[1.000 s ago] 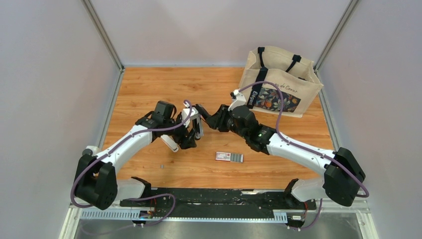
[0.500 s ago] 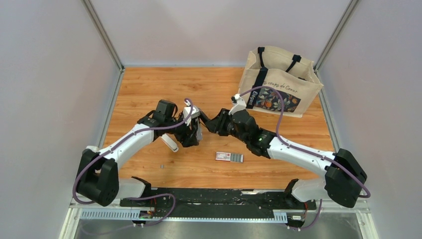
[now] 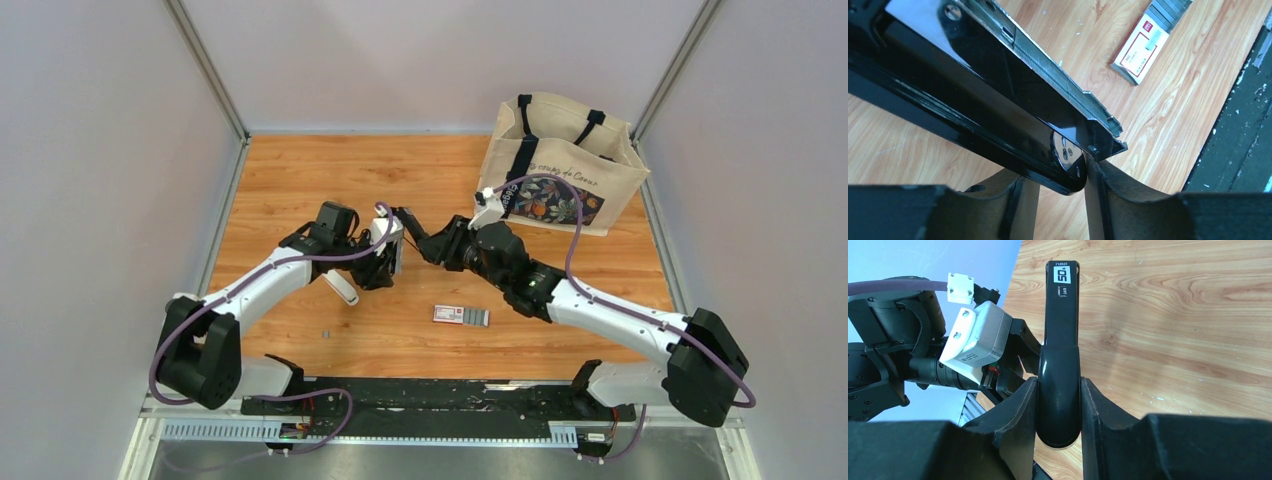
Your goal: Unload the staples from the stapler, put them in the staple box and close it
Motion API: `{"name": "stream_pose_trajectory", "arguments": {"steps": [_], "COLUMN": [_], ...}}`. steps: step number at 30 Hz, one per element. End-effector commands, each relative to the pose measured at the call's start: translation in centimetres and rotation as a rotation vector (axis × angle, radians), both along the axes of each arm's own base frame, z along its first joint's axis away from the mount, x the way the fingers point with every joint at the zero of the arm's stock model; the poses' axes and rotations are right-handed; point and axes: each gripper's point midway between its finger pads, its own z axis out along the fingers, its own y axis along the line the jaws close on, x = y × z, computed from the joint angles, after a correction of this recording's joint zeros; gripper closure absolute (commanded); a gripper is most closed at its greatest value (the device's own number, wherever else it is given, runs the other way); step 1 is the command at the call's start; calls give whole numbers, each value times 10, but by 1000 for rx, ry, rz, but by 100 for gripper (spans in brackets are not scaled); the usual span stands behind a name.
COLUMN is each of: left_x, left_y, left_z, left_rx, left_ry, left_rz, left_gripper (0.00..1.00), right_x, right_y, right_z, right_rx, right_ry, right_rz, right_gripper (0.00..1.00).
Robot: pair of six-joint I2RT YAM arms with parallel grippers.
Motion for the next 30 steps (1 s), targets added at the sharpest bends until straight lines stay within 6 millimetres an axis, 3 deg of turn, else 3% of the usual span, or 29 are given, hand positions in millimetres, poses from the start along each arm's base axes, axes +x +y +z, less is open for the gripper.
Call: {"name": "stream_pose_trajectory", "arguments": {"steps": [1,3,7,20,22,30], "left_x": [22,26,33,82,84,102], "left_y": [-2,0,5,44,45,49], "left_z": [25,27,27,14,8,11], "left_rx": [-9,1,26,310,364,477], "left_ry": [-150,-179,-217,-561,-615,-793], "left_rz": [9,18,38,132,110,115], "left_gripper": [58,61,78,90,95,98], "right_x": [-5,-9,-22,-61,-65,-85], "right_y": [6,2,0,-24,-26,-25], "right_z": [49,41,23,-32,-39,-75], "right_rx": [165,150,135,-28,-57,-158], "right_ry": [-73,-58,-21,-50,-69,-62], "right_rz": [22,26,65,176,195,262], "right_gripper": [100,100,100,100,100,100]}}
